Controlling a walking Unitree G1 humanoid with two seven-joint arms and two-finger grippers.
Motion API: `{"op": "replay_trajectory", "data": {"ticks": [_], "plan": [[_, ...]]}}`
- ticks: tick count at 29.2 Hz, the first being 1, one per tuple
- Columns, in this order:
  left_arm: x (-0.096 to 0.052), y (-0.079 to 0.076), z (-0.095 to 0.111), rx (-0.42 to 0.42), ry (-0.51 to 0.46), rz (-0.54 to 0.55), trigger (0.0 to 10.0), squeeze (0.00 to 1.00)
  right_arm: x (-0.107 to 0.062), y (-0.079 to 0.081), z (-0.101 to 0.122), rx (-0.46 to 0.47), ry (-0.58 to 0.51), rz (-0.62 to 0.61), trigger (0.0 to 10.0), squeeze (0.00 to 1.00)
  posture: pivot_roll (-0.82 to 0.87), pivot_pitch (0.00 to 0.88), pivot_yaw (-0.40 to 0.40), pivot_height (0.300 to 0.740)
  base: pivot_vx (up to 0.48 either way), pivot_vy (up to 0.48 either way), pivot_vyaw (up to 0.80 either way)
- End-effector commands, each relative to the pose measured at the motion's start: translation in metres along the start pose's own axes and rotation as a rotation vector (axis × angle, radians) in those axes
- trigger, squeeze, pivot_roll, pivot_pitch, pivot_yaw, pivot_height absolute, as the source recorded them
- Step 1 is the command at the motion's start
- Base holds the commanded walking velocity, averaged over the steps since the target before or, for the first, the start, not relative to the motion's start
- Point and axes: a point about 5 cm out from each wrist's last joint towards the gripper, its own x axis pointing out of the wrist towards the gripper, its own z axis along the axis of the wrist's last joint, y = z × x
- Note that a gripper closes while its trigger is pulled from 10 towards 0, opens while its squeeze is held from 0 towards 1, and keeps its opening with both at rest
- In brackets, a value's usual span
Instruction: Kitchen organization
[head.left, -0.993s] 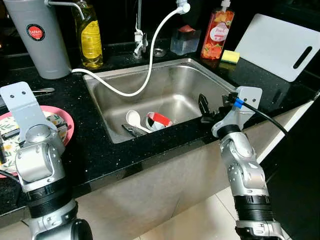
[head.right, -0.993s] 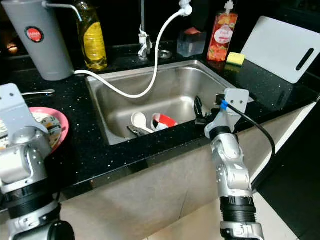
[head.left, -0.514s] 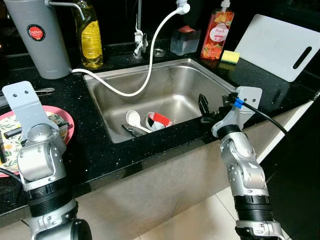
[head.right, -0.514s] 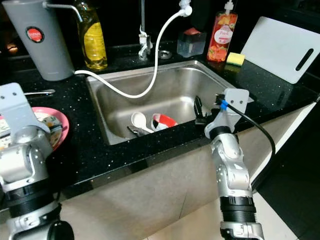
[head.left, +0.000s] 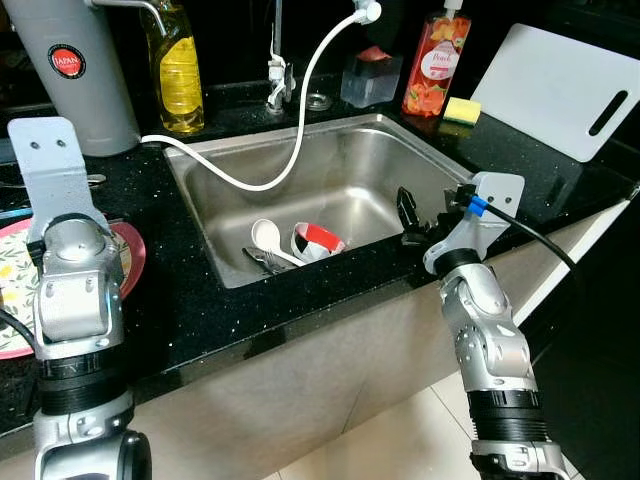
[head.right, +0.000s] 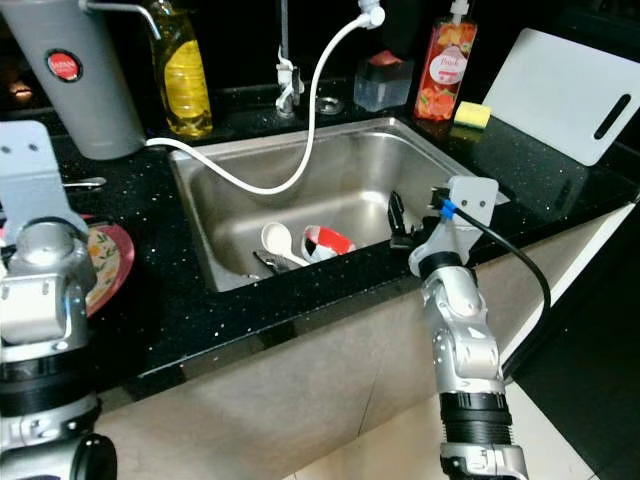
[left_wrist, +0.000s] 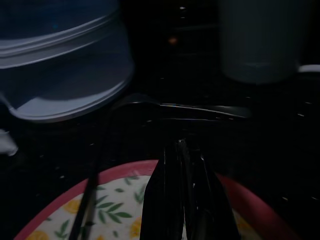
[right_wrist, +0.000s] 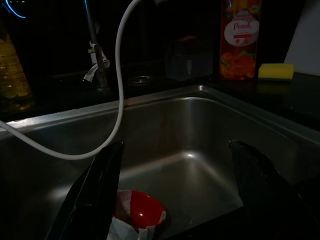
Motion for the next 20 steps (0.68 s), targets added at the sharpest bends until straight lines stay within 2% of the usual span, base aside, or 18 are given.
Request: {"op": "replay_trajectory", "data": {"ticks": [1, 8, 9, 10, 11, 12, 18, 19, 20], "plan": [[0.004, 0.014, -0.003, -0.015, 0.009, 0.096, 10.0, 0.0, 0.001, -0.001, -0.001, 0.008, -0.002, -0.008, 10.0, 0.0, -0.09, 0.108, -0.016, 0.74, 0.0, 0.0, 0.0], [0.008, 0.025, -0.015, -0.076, 0.089, 0.171, 10.0, 0.0, 0.001, -0.001, -0.001, 0.008, -0.002, -0.006, 10.0, 0.0, -0.09, 0.107, -0.017, 0.74, 0.0, 0.0, 0.0], [0.009, 0.027, -0.02, -0.083, 0.116, 0.172, 10.0, 0.12, 0.001, -0.001, -0.001, 0.008, -0.002, -0.006, 10.0, 0.0, -0.09, 0.108, -0.017, 0.74, 0.0, 0.0, 0.0], [0.009, 0.027, -0.02, -0.083, 0.116, 0.172, 10.0, 0.12, 0.001, -0.001, -0.001, 0.008, -0.002, -0.006, 10.0, 0.0, -0.09, 0.108, -0.017, 0.74, 0.0, 0.0, 0.0], [0.011, 0.028, -0.024, -0.097, 0.139, 0.167, 10.0, 0.64, 0.001, -0.001, -0.001, 0.008, -0.002, -0.005, 10.0, 0.0, -0.09, 0.108, -0.017, 0.74, 0.0, 0.0, 0.0], [0.012, 0.03, -0.028, -0.099, 0.156, 0.175, 10.0, 1.0, 0.001, -0.001, -0.001, 0.009, -0.002, -0.004, 10.0, 0.0, -0.08, 0.109, -0.018, 0.74, 0.0, 0.0, 0.0], [0.013, 0.036, -0.032, -0.105, 0.186, 0.216, 10.0, 1.0, 0.001, 0.0, -0.001, 0.01, 0.0, -0.004, 10.0, 0.0, -0.08, 0.111, -0.018, 0.74, 0.0, 0.0, 0.0], [0.014, 0.038, -0.032, -0.103, 0.192, 0.236, 10.0, 0.89, 0.001, 0.0, -0.002, 0.01, 0.002, -0.004, 10.0, 0.0, -0.08, 0.113, -0.019, 0.74, 0.0, 0.0, 0.0], [0.014, 0.041, -0.033, -0.109, 0.207, 0.258, 10.0, 0.0, 0.001, 0.0, -0.002, 0.011, 0.003, -0.004, 10.0, 0.0, -0.08, 0.114, -0.019, 0.74, 0.0, 0.0, 0.0]]}}
